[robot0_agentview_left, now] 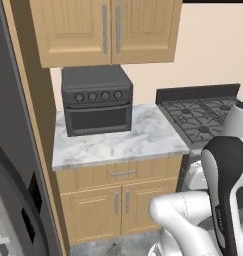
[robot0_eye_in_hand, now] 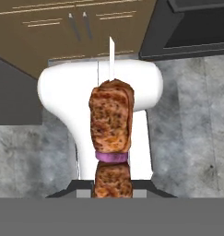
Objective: Store the kebab skewer in the freezer for long-term storage. Close the freezer door after placing the cooked food.
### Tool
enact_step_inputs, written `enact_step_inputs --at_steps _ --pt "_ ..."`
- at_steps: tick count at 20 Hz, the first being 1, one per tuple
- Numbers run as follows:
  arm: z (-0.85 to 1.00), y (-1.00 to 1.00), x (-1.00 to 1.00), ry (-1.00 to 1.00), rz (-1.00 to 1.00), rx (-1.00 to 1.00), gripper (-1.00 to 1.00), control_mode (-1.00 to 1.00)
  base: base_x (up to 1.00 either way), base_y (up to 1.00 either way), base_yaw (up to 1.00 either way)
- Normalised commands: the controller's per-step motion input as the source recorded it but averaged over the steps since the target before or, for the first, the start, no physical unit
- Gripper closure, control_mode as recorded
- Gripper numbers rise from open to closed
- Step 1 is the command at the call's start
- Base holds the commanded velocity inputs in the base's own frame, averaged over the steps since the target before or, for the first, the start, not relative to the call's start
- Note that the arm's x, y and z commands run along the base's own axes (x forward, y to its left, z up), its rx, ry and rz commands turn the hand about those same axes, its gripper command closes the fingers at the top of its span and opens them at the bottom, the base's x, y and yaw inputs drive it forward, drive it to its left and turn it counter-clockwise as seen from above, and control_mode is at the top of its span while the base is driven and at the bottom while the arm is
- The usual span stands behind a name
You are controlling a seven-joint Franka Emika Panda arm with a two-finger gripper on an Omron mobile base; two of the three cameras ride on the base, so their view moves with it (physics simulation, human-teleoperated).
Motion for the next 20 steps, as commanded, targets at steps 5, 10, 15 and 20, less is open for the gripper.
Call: enact_step_inputs --at_steps 5,10,15,20 --pt "0.00 0.00 0.00 0.00 0.00 0.00 1.00 1.00 -0.99 0.07 0.00" --pt "0.00 0.00 0.00 0.00 0.00 0.00 1.00 1.00 -0.88 0.09 0.00" --pt "0.00 0.00 0.00 0.00 0.00 0.00 1.00 1.00 -0.71 0.17 0.00" --pt "0.00 0.00 0.00 0.00 0.00 0.00 1.00 1.00 -0.59 0.44 0.01"
